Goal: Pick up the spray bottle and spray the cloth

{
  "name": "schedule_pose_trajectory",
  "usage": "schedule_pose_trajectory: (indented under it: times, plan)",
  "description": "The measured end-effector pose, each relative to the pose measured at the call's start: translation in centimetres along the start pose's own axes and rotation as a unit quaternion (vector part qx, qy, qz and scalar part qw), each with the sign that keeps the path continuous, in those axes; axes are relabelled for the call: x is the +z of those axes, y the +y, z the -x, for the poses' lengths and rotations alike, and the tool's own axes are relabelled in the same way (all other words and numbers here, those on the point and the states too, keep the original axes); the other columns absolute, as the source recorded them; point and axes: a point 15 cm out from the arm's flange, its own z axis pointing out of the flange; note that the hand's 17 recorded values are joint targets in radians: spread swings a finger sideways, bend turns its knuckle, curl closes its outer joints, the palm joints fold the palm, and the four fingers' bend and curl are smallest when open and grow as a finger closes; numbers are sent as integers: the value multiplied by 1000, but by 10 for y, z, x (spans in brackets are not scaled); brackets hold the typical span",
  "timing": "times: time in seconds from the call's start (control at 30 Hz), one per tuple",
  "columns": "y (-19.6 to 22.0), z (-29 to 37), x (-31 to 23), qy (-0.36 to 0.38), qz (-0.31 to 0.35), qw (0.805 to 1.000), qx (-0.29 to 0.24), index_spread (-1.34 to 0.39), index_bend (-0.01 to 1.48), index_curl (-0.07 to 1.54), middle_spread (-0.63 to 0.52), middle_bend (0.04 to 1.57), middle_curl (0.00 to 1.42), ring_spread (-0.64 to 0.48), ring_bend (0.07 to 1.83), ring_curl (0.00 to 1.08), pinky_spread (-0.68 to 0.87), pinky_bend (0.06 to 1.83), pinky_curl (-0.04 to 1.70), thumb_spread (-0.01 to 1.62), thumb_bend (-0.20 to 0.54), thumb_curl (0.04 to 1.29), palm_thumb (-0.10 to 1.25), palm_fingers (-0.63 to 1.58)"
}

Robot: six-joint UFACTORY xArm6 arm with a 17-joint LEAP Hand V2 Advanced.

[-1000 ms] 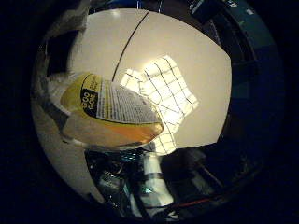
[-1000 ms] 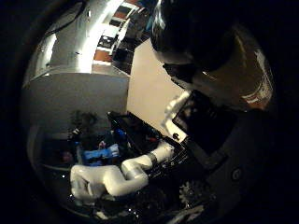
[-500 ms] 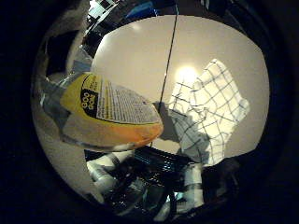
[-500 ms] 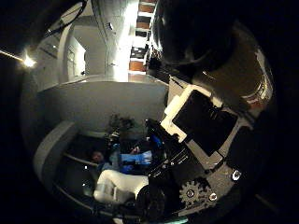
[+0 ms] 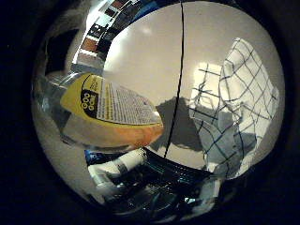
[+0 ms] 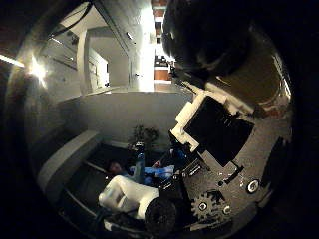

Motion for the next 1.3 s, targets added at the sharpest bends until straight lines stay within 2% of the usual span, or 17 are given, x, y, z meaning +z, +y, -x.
schedule_pose_trajectory:
  times: [0.4,0.67,1.13,1.3]
  plan:
    - [-3,6,39,-64,-10,997,-53,-206,1217,832,-140,1355,840,-248,1295,885,-229,1050,1291,876,-18,667,1023,1103]
    - [-5,-3,70,-68,-20,994,-88,-209,1209,837,-138,1361,831,-245,1299,878,-233,1046,1293,873,-19,679,1022,1104]
    - [7,-47,121,-67,-5,994,-91,-209,1197,839,-130,1367,816,-242,1295,867,-233,1032,1281,873,-19,693,1007,1109]
    - [11,-52,128,-68,1,993,-93,-208,1159,843,-115,1343,779,-219,1288,823,-237,1010,1216,874,-19,697,1006,1139]
